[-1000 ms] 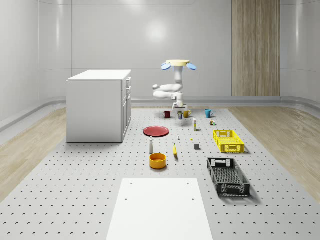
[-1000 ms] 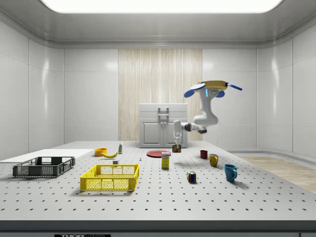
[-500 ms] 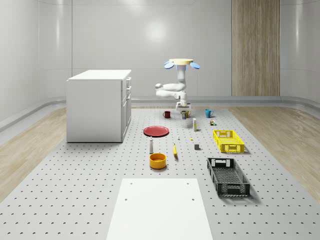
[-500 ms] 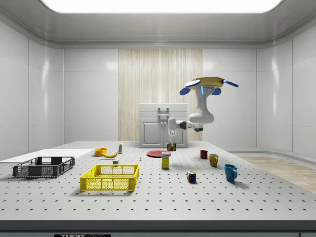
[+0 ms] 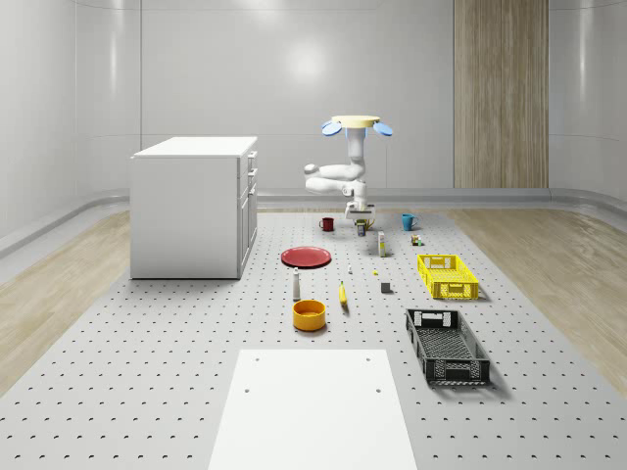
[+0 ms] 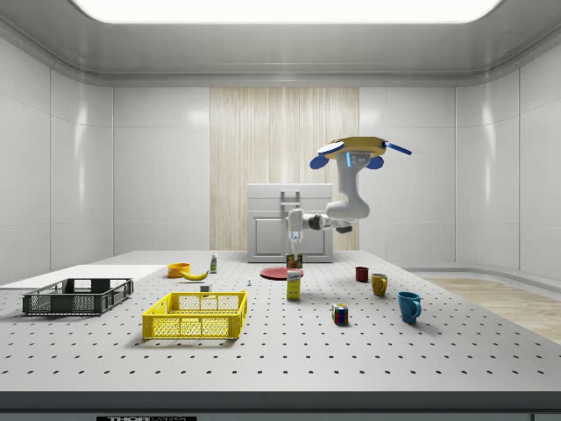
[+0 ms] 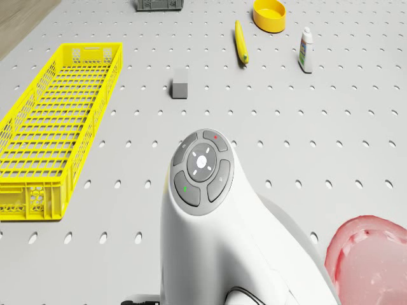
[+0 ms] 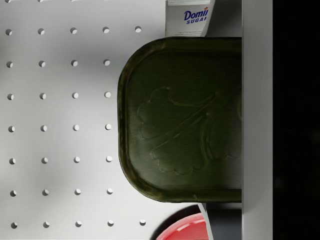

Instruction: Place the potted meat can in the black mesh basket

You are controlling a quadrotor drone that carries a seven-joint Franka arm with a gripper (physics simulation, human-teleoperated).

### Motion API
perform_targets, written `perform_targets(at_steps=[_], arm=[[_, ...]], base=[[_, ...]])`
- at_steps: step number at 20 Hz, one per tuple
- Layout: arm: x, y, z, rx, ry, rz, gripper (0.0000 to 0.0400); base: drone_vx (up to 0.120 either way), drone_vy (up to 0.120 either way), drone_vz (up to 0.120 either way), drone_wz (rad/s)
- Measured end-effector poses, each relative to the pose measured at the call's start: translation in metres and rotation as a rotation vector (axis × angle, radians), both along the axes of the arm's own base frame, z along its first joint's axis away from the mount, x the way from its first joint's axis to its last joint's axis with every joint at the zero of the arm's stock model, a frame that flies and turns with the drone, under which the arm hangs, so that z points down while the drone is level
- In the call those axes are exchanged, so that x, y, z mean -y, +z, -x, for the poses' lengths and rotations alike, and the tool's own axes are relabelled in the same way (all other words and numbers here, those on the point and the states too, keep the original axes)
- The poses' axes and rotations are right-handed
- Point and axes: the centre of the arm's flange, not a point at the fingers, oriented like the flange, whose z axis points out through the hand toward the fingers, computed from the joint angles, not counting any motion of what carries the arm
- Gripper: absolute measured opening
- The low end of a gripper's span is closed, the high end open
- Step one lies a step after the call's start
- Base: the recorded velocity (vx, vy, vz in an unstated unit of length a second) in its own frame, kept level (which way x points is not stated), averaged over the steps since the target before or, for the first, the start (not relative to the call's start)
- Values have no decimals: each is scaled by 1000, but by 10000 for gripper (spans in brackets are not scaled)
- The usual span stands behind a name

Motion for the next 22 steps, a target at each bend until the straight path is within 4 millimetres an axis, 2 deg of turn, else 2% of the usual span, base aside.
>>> perform_targets(at_steps=[19, 22], arm=[[0, 0, 0, 0, 1, 0, 285], [0, 0, 0, 0, 0, 0, 285]], base=[[120, 0, 0, 0], [120, 0, 120, 0]])
